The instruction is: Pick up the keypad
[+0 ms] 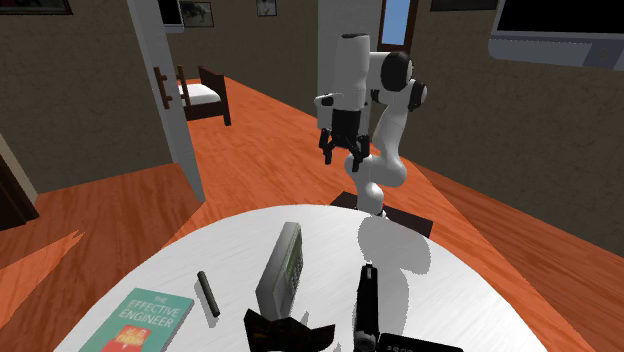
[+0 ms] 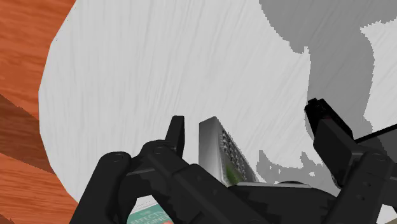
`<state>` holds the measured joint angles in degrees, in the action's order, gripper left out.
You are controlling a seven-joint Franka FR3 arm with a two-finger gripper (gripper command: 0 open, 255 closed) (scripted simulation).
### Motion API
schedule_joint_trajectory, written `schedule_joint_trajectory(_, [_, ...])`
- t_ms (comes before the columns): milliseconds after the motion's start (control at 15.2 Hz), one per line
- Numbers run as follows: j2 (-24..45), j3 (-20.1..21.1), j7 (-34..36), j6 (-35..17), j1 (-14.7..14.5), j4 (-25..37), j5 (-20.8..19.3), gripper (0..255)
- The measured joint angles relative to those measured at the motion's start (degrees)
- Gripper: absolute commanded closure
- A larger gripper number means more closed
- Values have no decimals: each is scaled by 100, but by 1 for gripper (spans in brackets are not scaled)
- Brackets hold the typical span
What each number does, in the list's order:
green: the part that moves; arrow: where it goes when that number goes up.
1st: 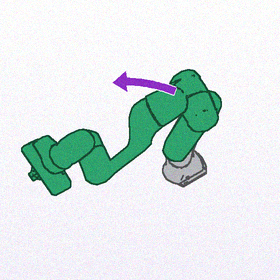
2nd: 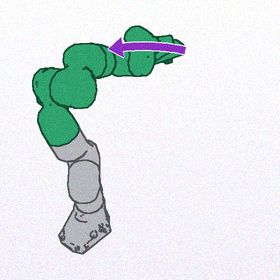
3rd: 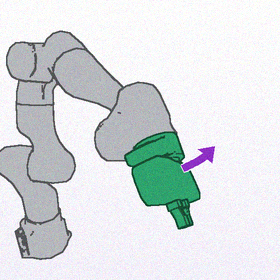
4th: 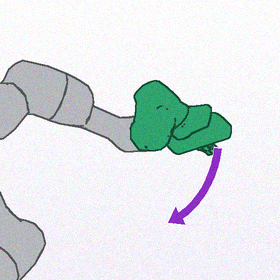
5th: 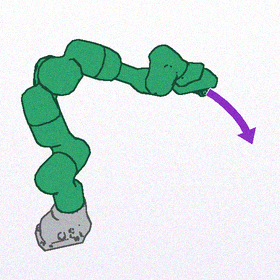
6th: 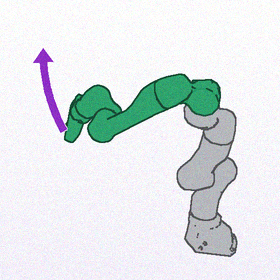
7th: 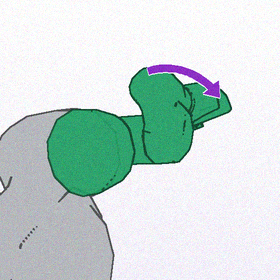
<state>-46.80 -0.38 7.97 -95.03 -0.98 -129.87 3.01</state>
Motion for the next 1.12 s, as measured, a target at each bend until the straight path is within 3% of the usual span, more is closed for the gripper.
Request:
schedule_joint_trajectory(132, [106,-41,-85,-41,-19,34,-13,0])
schedule_joint_trajectory(396, [990,-333,-732,-218,-167,484,-78,0])
schedule_joint_trajectory(1122, [3896,-825,-2589,-194,-552,2572,113,0])
